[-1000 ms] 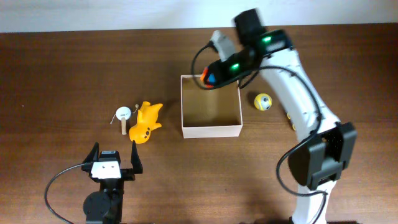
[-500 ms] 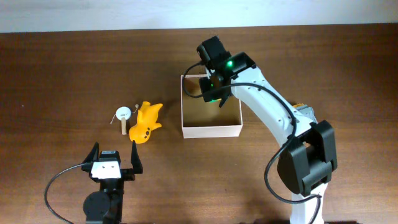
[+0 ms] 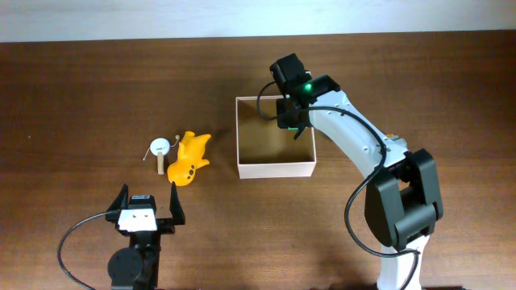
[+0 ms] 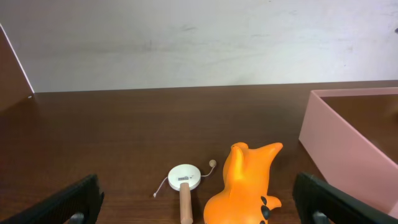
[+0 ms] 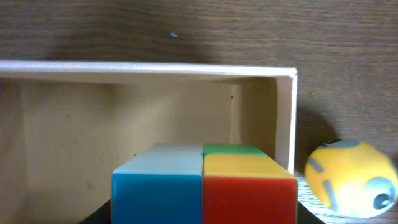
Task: Pack container
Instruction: 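Carry the cube with the right gripper over the box, then lower the cube into the box and open the right gripper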
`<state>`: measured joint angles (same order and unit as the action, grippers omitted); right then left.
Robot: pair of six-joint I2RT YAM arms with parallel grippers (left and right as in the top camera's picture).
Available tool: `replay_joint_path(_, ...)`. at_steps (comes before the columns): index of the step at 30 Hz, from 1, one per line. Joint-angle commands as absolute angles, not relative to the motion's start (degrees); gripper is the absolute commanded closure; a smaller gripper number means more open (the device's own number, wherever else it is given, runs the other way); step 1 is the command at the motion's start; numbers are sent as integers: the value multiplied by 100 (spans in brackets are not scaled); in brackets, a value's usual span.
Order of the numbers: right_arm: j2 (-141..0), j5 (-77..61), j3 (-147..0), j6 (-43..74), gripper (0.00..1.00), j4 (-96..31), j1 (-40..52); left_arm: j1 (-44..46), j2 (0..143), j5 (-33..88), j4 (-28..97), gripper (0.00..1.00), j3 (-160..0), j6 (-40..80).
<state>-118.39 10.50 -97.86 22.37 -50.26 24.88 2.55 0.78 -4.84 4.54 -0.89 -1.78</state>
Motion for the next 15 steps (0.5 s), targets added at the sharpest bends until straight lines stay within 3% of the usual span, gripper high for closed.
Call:
replay_joint_path(1, -11845, 1249, -9760, 2274, 51, -4974, 2462, 257, 36, -425, 451, 1, -56, -266)
replay_joint_path(10, -11845, 1229, -9760, 2141, 51, -4873, 2467, 257, 36, -425, 451, 1, -56, -266)
replay_joint_path(13, -11845, 1229, -9760, 2126, 29, -4836, 2467, 257, 36, -425, 451, 1, -56, -266)
replay_joint_path(15, -11845, 1229, -9760, 2126, 22, -4838, 2467, 257, 36, -425, 451, 1, -56, -266)
